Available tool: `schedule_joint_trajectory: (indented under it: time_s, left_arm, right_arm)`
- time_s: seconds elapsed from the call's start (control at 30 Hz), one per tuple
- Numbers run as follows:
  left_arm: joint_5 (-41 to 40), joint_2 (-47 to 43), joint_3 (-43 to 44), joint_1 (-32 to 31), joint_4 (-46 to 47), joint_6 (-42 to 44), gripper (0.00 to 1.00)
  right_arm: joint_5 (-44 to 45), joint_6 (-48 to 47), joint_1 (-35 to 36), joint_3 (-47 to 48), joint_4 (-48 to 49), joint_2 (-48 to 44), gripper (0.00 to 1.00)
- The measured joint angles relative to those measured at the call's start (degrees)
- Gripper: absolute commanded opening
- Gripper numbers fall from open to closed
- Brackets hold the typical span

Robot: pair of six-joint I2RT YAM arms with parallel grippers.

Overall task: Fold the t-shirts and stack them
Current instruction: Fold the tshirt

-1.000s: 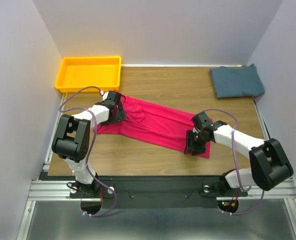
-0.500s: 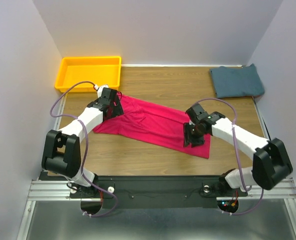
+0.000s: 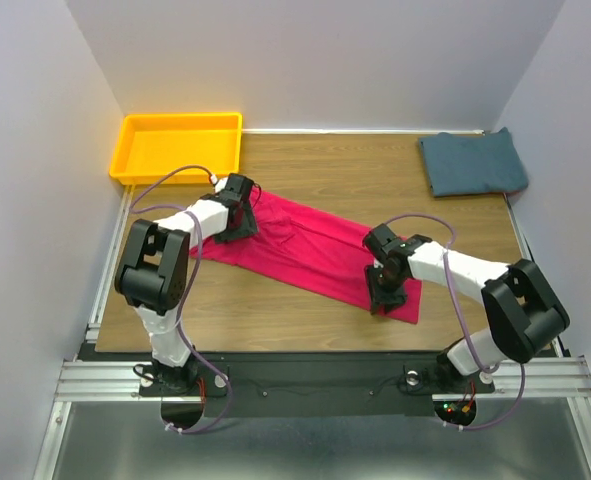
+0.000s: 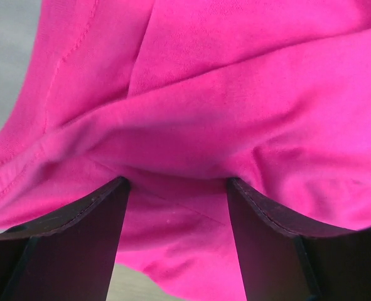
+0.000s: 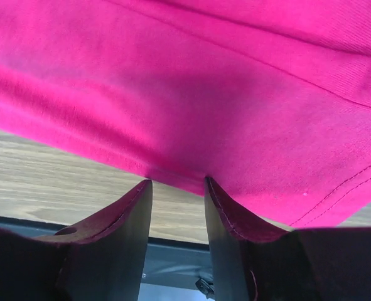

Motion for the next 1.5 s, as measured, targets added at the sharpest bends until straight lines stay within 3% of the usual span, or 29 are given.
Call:
schedule_joint_trajectory:
  time_s: [0.27,0.53,0.77,1.0,1.23,1.5]
  left_arm:
    - [2.0,11.0,14.4,-1.2,0.5,4.0,0.79]
    - [3.8,21.6,29.9,-7.0,0.1,11.2,0.88]
    - [6.0,30.1,42.8,-9.7,0.7,15.6,0.99]
    - [9.5,34.8,50.5,-9.6,3.9,18.1,0.99]
    - [9.2,30.9,51.1,-9.3,6.5,19.1,0.99]
    - [1.9,8.6,42.1,-9.2,8.2,17.9,0.99]
  right_arm:
    - [-3.7,5.0,7.6,-3.2,1.2,-3.1,0.45]
    - [-8.3,10.6,16.9,-3.1,1.9,-1.4,0.45]
    - [-9.9,12.5,21.6,3.1,3.1,5.0,0.46]
    - [-6.5,11.5,22.1,13.0,4.7,7.2,0.46]
    - [-0.6,7.7,18.5,16.4,4.5,4.7,0.45]
    - [5.0,-0.6,-0.2,21.7,3.8,2.6,0.4]
